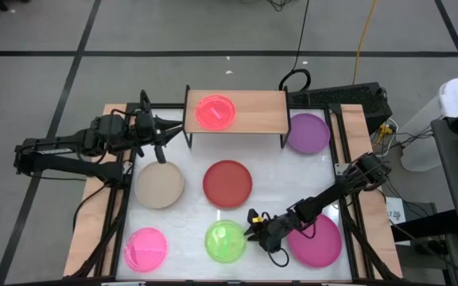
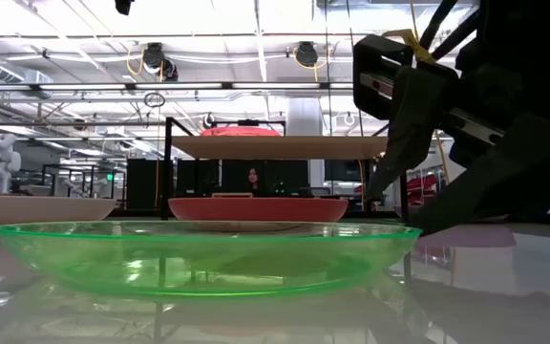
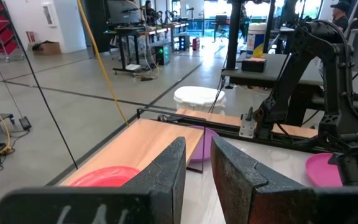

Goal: Place and stack plates onto a shelf
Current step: Stack the small green plate on top of the small pink plate on the shelf

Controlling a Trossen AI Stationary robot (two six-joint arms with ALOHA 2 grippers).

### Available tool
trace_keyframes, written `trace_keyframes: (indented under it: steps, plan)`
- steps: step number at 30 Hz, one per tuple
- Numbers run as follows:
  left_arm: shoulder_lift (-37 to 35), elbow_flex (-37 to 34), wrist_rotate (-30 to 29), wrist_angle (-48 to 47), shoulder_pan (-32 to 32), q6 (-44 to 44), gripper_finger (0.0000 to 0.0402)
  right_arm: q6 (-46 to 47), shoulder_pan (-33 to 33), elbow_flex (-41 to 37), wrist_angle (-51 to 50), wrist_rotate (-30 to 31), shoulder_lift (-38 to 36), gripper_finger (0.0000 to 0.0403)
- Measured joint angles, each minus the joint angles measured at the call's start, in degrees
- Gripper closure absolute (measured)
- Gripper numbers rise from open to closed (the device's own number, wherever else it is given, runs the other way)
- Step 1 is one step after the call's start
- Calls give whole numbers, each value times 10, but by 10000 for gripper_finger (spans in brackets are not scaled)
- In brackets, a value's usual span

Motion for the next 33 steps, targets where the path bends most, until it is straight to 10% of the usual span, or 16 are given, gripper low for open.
trace_keyframes:
  steps: [33]
  plan:
    - [0, 0, 0, 0, 0, 0, 319, -90, 30, 104, -137, 60, 45, 289]
